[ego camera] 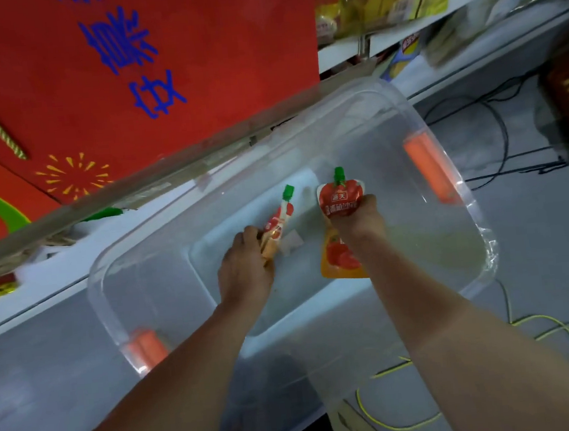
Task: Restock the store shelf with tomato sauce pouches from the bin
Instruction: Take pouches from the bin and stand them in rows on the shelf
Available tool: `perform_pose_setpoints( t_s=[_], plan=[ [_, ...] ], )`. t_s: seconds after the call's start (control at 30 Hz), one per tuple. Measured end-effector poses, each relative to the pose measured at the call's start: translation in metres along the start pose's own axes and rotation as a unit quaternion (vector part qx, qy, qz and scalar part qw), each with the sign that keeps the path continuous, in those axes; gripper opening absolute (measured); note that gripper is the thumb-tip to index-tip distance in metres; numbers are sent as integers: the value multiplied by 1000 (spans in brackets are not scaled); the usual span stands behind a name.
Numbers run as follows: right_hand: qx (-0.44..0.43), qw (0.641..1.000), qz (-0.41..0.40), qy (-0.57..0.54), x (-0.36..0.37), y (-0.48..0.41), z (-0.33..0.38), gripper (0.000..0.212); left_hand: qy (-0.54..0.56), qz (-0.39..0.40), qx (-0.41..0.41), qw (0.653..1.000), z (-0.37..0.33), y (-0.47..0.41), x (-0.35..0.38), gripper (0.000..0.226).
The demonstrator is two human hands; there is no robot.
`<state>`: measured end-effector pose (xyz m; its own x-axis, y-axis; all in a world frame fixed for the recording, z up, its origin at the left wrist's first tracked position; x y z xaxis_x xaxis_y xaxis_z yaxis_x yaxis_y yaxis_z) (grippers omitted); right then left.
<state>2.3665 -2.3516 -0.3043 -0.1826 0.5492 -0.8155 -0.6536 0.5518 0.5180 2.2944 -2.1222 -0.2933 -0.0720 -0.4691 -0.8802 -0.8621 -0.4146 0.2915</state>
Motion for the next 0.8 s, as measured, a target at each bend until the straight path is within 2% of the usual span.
perform_pose_setpoints(
  t_s=[0.1, 0.2, 0.3, 0.37, 0.43, 0.5, 0.6, 0.7, 0.8],
  plan=[
    [18, 999, -2, -29, 0, 4, -3, 43, -63, -84, 63, 992, -7, 9, -22, 45],
    [18, 999, 2, -39, 2, 9, -2, 42, -107, -58, 121, 985, -4, 24, -10, 54],
    [22, 999, 21, -34, 7, 10, -5, 47, -94, -81, 88, 988, 7, 18, -6, 55],
    [21, 999, 31, -33, 9, 9, -6, 48, -97, -79, 57, 991, 12, 7, 0, 68],
    [12, 999, 35, -33, 10, 8, -5, 49, -101, -47, 29, 993, 16, -2, 6, 72],
    [3, 998, 39, -50, 10, 8, 0, 48, -94, -2, 29, 995, 13, -6, 12, 62],
    [-1, 993, 56, -99, 6, 10, 4, 39, -42, 59, 10, 997, 12, -4, 14, 47],
    [22, 970, 97, -223, -11, 27, 9, 24, 66, 87, -58, 992, 12, 5, 2, 42],
    [44, 935, 156, -317, -34, 62, 13, 34, 215, 121, -124, 961, 7, 22, -23, 50]
  ],
)
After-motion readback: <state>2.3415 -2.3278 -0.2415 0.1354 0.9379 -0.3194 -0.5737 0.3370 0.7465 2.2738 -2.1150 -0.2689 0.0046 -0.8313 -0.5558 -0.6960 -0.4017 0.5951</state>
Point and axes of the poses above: each hand's wrist, its own y-axis away from the middle knuckle, its own x-axis out of the palm, z = x × y, the point moved 10 cm from there along -y, towards the middle knuckle, and after that the axes turned 15 degrees about -z, right-handed, at the moved point
